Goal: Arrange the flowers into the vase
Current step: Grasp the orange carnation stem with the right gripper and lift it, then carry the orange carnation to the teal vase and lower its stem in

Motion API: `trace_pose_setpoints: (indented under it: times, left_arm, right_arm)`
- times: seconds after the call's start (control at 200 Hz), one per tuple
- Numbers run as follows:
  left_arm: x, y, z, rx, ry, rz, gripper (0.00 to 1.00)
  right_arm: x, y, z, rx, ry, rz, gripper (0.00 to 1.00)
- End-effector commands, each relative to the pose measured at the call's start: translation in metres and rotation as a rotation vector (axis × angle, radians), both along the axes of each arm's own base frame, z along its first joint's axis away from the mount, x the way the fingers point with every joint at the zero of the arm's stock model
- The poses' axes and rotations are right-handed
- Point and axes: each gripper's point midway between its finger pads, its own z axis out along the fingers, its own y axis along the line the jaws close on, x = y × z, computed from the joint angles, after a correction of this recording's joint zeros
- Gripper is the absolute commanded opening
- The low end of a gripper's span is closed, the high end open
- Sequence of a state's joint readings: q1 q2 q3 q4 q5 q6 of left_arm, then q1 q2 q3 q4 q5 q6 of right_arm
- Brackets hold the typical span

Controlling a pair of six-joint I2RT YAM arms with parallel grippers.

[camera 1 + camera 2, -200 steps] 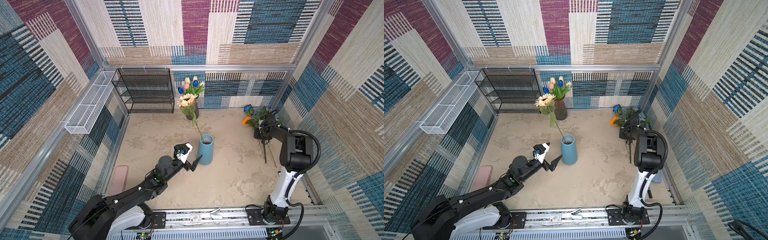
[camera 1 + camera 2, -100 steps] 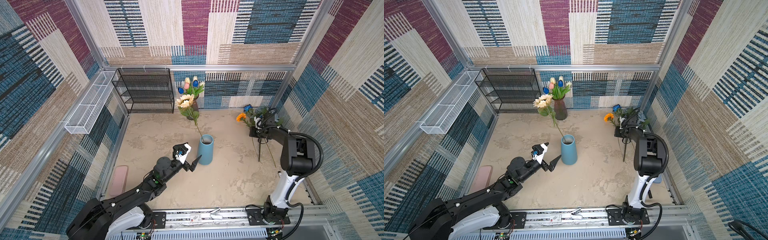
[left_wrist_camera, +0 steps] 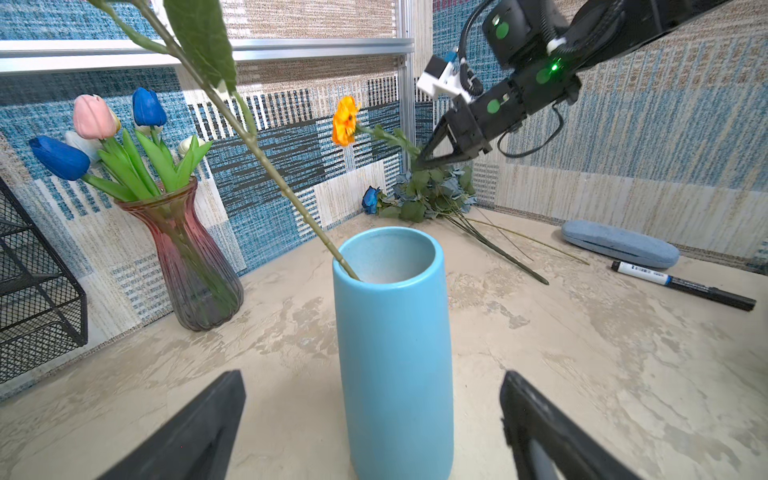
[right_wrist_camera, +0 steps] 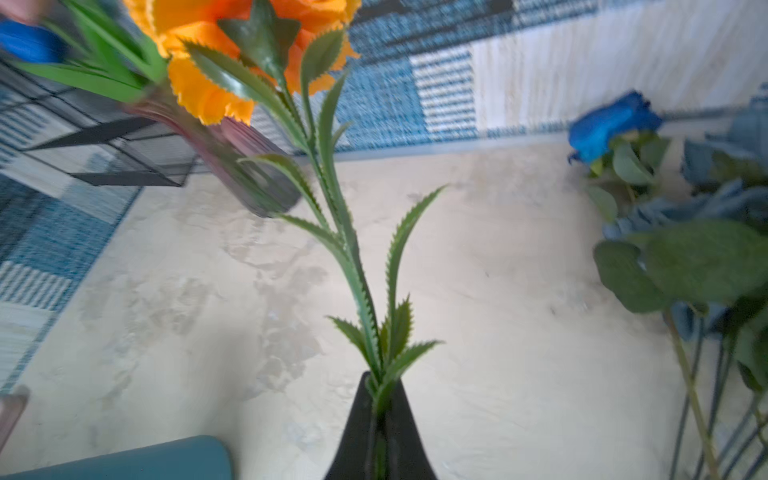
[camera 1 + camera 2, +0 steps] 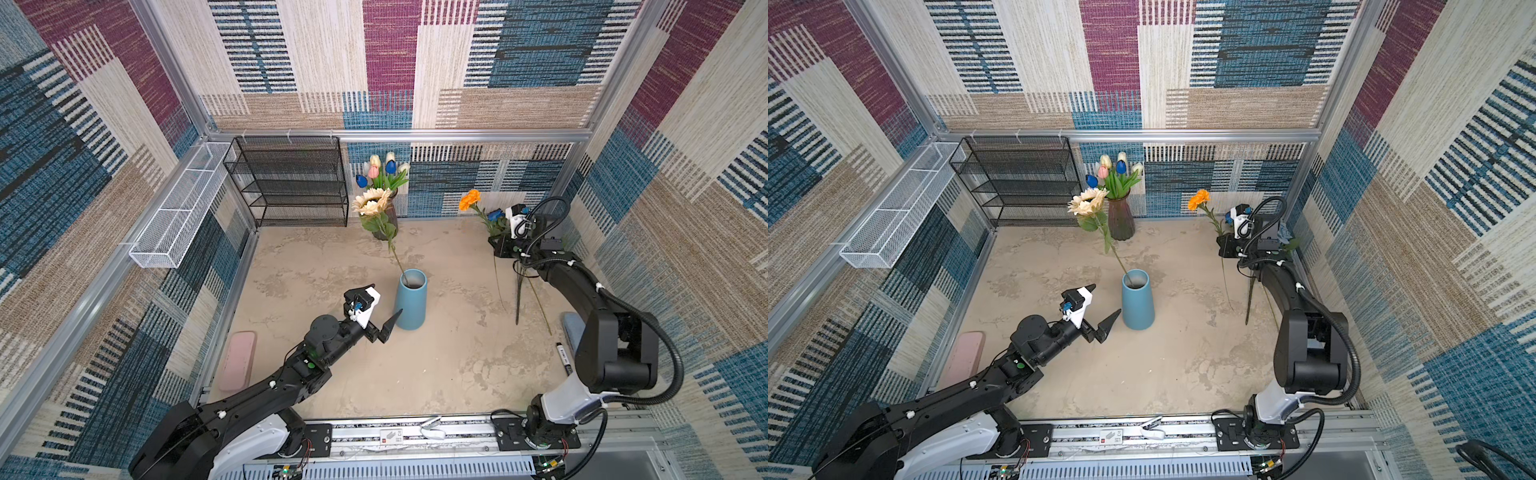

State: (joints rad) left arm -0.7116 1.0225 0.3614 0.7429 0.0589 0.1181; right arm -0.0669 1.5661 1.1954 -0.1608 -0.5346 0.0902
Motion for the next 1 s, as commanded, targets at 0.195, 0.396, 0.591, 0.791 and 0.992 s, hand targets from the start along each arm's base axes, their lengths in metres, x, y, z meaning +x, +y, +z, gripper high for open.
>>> trace_pose_setpoints:
  times: [0.195, 0.396, 0.591, 0.791, 0.992]
  left_arm:
    - [0.005, -0.004, 0.013, -0.03, -0.035, 0.002, 0.98]
    - [0.007, -0.006, 0.015, -0.055, -0.033, 0.0, 0.98]
    - [0.004, -0.007, 0.011, -0.058, -0.007, -0.016, 0.98]
    - [0.001, 0.0, 0.006, -0.05, 0.005, 0.003, 0.97]
    - [0.001, 0.001, 0.006, -0.048, 0.004, 0.009, 0.97]
  right_arm:
    - [-0.081, 0.087, 0.184, 0.237, -0.505, 0.312, 0.0]
    - [-0.147, 0.13, 0.263, 0.467, -0.777, 0.498, 0.0]
    - [-0.176, 0.164, 0.284, 0.567, -0.91, 0.613, 0.0]
    - [-0.171, 0.182, 0.282, 0.648, -0.88, 0.662, 0.0]
    - [-0.156, 0.198, 0.26, 0.648, -0.83, 0.649, 0.0]
